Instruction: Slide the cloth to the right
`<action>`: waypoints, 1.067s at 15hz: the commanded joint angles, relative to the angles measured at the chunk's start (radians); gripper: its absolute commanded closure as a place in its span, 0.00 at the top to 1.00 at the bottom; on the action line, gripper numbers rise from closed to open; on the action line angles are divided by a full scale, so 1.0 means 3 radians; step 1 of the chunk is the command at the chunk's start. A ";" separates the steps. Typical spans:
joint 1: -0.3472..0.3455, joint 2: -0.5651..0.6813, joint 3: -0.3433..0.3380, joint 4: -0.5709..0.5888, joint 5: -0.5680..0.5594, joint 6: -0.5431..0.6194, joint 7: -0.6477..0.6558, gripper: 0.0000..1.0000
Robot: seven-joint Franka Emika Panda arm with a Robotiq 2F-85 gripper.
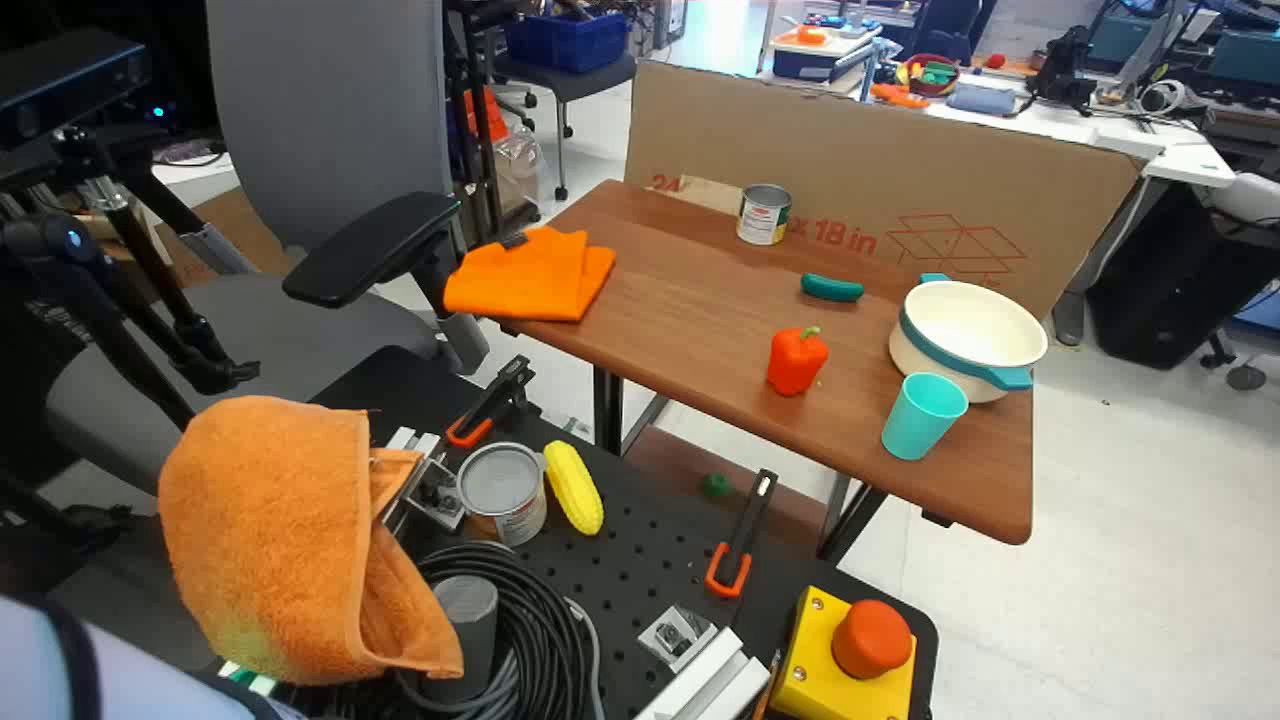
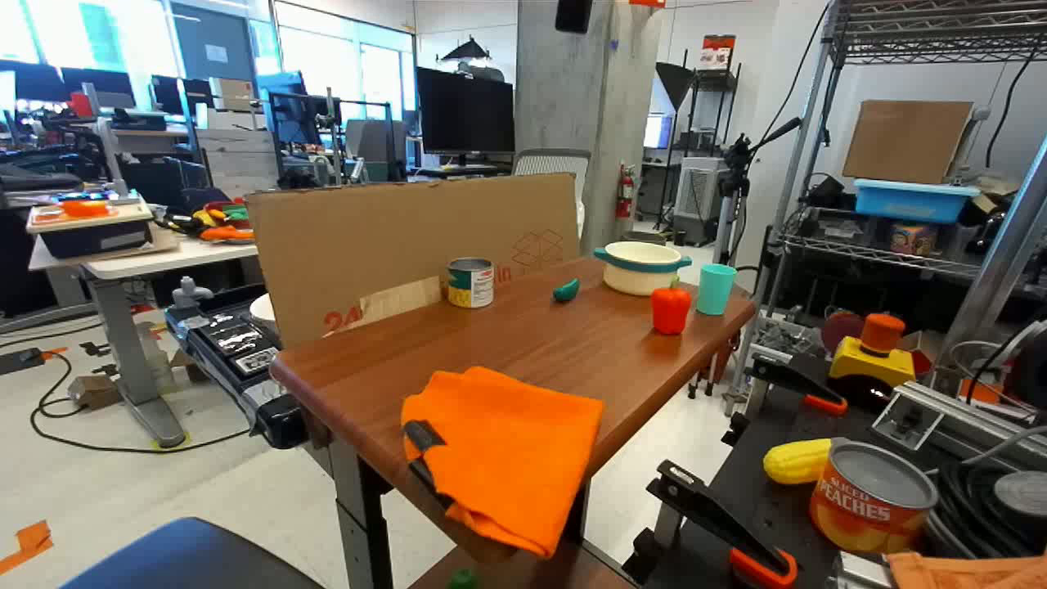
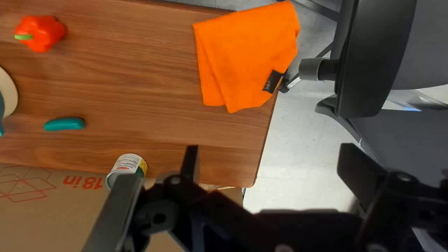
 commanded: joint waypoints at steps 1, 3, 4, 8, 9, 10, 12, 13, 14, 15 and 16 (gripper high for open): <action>0.0034 0.0003 -0.0031 0.0008 -0.0011 -0.0008 0.0008 1.00; 0.0034 0.0003 -0.0031 0.0011 -0.0011 -0.0008 0.0008 1.00; 0.0034 0.0003 -0.0031 0.0011 -0.0011 -0.0008 0.0008 1.00; 0.0034 0.0003 -0.0031 0.0011 -0.0011 -0.0008 0.0008 1.00; 0.0022 0.0051 -0.0027 0.0029 -0.0039 0.0008 0.0023 1.00; 0.0008 0.0154 -0.0031 0.0072 -0.0063 0.0007 0.0018 1.00; -0.0009 0.0377 -0.0052 0.0164 -0.0069 0.0006 0.0004 1.00; -0.0017 0.0517 -0.0065 0.0208 -0.0086 0.0025 -0.0006 1.00; -0.0021 0.0662 -0.0074 0.0250 -0.0124 0.0058 -0.0013 1.00; -0.0019 0.0799 -0.0096 0.0305 -0.0138 0.0043 -0.0042 1.00; -0.0012 0.0958 -0.0113 0.0374 -0.0160 0.0036 -0.0070 1.00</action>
